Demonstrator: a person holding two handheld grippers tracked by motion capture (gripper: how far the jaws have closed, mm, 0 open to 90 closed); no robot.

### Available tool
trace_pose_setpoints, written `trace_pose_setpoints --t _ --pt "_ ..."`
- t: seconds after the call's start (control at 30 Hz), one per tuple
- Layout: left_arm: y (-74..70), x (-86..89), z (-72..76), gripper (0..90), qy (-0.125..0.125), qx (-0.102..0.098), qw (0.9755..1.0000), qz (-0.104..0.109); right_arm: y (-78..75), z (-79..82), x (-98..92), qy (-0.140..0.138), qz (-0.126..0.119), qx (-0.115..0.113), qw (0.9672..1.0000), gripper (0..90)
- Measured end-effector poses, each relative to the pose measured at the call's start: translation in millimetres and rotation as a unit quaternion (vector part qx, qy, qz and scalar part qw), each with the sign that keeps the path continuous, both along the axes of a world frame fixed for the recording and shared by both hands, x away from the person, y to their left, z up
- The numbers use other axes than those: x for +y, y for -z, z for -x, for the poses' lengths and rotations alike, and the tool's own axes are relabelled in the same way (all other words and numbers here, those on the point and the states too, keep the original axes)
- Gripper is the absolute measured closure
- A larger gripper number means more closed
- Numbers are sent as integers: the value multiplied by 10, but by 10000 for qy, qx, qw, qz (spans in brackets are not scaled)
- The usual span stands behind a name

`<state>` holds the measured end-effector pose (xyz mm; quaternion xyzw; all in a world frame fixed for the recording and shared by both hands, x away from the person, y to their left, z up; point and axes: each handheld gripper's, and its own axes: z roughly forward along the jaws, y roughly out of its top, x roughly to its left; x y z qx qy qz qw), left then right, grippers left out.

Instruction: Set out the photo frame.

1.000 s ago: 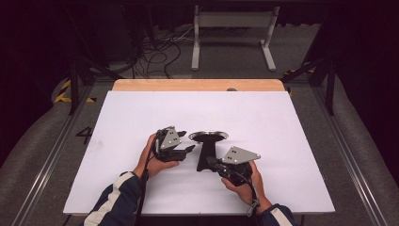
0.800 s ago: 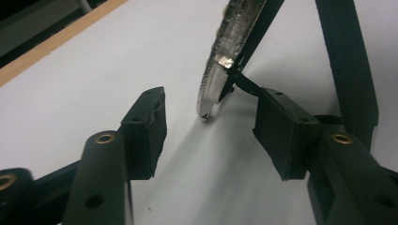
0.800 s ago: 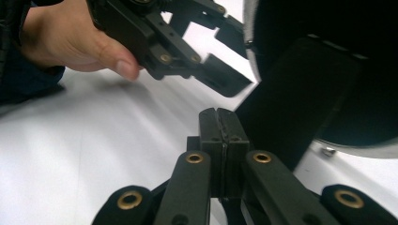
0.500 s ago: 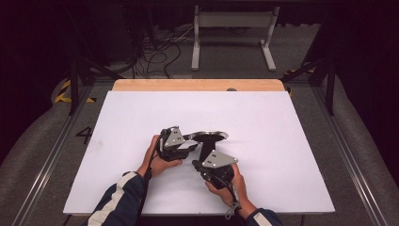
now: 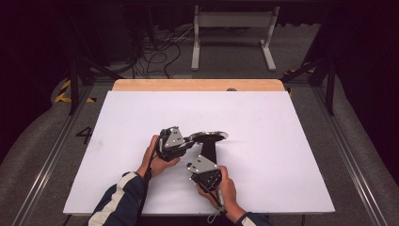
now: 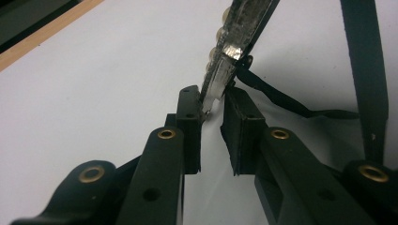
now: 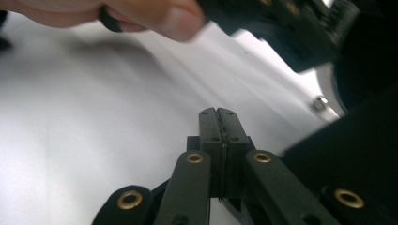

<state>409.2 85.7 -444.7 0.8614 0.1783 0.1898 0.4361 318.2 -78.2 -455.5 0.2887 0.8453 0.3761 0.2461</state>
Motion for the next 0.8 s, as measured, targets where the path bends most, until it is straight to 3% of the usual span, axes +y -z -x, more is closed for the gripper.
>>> trace_pose_setpoints --t 0.13,0.63,0.67,0.8 --pt "-7 10 13 787 42 1 10000 -61 0 -29 -64 124 -49 111 9998 900" --pt "-27 1 73 815 141 -58 9998 -132 -2 -26 -243 104 -20 277 9996 900" --pt "-32 9 72 873 153 -48 9998 -87 -11 -36 -264 124 -16 296 9995 900" --pt "-28 -7 91 794 151 -60 9999 -29 -31 -60 -331 75 -82 431 9990 900"
